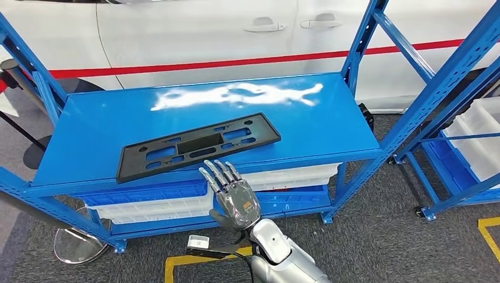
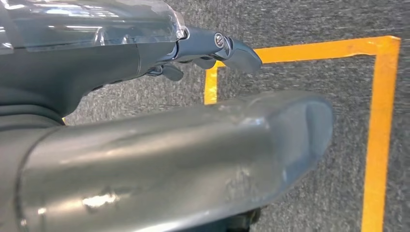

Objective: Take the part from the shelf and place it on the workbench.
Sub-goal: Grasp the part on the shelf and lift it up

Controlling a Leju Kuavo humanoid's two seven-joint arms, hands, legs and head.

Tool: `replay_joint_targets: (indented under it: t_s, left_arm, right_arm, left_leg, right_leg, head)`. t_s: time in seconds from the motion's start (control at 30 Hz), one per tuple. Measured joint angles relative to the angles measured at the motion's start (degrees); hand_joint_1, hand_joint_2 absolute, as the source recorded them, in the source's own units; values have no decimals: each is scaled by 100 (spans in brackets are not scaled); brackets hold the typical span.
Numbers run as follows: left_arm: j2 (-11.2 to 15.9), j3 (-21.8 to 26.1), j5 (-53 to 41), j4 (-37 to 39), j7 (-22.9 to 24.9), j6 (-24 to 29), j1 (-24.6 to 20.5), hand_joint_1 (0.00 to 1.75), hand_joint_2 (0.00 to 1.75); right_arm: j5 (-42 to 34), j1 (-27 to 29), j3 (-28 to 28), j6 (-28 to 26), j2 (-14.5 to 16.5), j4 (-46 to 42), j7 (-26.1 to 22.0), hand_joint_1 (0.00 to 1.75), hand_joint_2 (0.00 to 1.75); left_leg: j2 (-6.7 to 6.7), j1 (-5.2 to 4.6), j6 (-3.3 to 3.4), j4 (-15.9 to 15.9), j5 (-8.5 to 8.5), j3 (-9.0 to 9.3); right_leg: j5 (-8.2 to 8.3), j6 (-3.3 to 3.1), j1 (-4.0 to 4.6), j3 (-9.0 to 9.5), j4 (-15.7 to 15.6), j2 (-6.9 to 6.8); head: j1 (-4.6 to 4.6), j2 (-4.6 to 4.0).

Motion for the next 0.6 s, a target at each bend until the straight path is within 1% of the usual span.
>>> replay_joint_targets:
  t_s: [0.03, 0.07, 0.1, 0.17, 0.2, 0.23, 0.27, 0.3, 0.33, 0.37, 0.4, 0.43, 0.47, 0.5, 0.53, 0.57, 0.6]
  left_arm:
    - [-5, 0, -3, 2, 4, -2, -4, 0, 0]
    - [-9, 0, -6, 3, 8, -3, -7, 0, 0]
    - [-10, 0, -10, 4, 11, -6, -10, 0, 0]
    - [-7, -1, -18, 4, 15, -9, -15, 0, 0]
    - [-5, -1, -22, 5, 15, -11, -20, 0, 0]
    - [-3, -2, -25, 5, 15, -11, -29, 0, 0]
    - [-2, -2, -28, 5, 15, -11, -34, 0, 0]
    - [-2, -2, -30, 5, 15, -12, -36, 0, 0]
    - [0, -2, -31, 4, 15, -11, -31, 0, 0]
    - [3, -2, -31, 4, 16, -11, -22, 0, 0]
    - [6, -1, -32, 4, 16, -12, -13, 0, 0]
    - [10, -1, -33, 4, 16, -12, -6, 0, 0]
    - [13, 0, -35, 5, 16, -14, -3, 0, 0]
    - [14, 0, -37, 7, 16, -17, -1, 0, 0]
    - [15, -1, -39, 9, 14, -22, -5, 0, 0]
    - [15, -1, -40, 11, 12, -29, -9, 0, 0]
    - [17, -2, -40, 13, 10, -37, -9, 0, 0]
  right_arm:
    - [0, -2, -14, -3, 2, 3, -2, 0, 175]
    - [0, 1, -29, -5, 3, 7, -3, 0, 175]
    - [0, 6, -44, -6, 4, 11, -3, 0, 175]
    - [0, 13, -69, -8, 12, 12, -4, 0, 175]
    - [0, 10, -78, -8, 18, 12, -4, 0, 175]
    - [1, 3, -83, -8, 24, 11, -5, 0, 175]
    - [1, 1, -87, -8, 28, 12, -5, 0, 175]
    - [2, 5, -90, -8, 32, 14, -5, 0, 175]
    - [2, 15, -92, -8, 33, 17, -5, 0, 175]
    - [2, 27, -94, -8, 33, 21, -5, 0, 175]
    - [2, 36, -95, -8, 33, 25, -5, 0, 175]
    - [2, 41, -96, -8, 34, 27, -5, 0, 175]
    - [2, 42, -96, -7, 35, 27, -5, 0, 175]
    - [1, 41, -96, -6, 37, 28, -4, 0, 175]
    - [1, 40, -98, -6, 38, 31, -3, 0, 175]
    - [-1, 42, -101, -6, 42, 33, -2, 0, 175]
    - [-1, 46, -105, -7, 44, 37, 0, 0, 175]
  left_leg:
    - [-2, -6, -28, -8, -37, 31]
    - [-3, -9, -63, -11, -58, 59]
    - [-2, -16, -104, 16, -52, 86]
    - [10, -18, -176, 122, -74, 119]
    - [17, -15, -204, 258, -128, 87]
    - [22, -4, -228, 468, -243, -8]
    - [25, 12, -254, 767, -384, -168]
    - [27, 27, -280, 1105, -536, -385]
    - [27, 42, -309, 1397, -640, -599]
    - [28, 56, -334, 1544, -647, -752]
    - [28, 66, -348, 1498, -528, -818]
    - [30, 74, -349, 1254, -293, -786]
    - [34, 79, -344, 869, 0, -690]
    - [39, 72, -334, 536, 202, -593]
    - [49, 56, -308, 279, 284, -511]
    - [57, 39, -270, 140, 319, -472]
    - [62, 24, -220, 118, 275, -465]
  right_leg:
    - [44, -45, 26, 97, -239, 0]
    - [29, -86, 49, 148, -360, 2]
    - [-22, -115, 54, 177, -389, 7]
    - [40, -165, 22, 296, -459, 15]
    - [34, -188, 3, 362, -478, 15]
    - [14, -208, -11, 423, -491, 11]
    - [-17, -224, -12, 460, -496, 8]
    - [-50, -235, -11, 486, -494, 5]
    - [-85, -236, -11, 513, -492, 6]
    - [-122, -231, -12, 548, -490, 12]
    - [-161, -221, -17, 594, -488, 18]
    - [-205, -205, -23, 653, -487, 24]
    - [-254, -184, -30, 721, -486, 26]
    - [-298, -157, -33, 780, -487, 25]
    - [-336, -124, -34, 815, -487, 22]
    - [-371, -85, -32, 834, -487, 17]
    - [-385, -45, -27, 846, -472, 13]
  head:
    - [-5, 1]
    - [-9, 1]
    - [-16, 1]
    - [-12, 1]
    - [-30, 2]
    - [-45, 2]
    - [-60, 2]
    - [-75, 1]
    - [-74, 1]
    - [-74, 0]
    - [-75, 0]
    - [-76, -1]
    - [-76, -1]
    - [-73, 0]
    - [-79, 0]
    - [-73, 0]
    - [-67, 1]
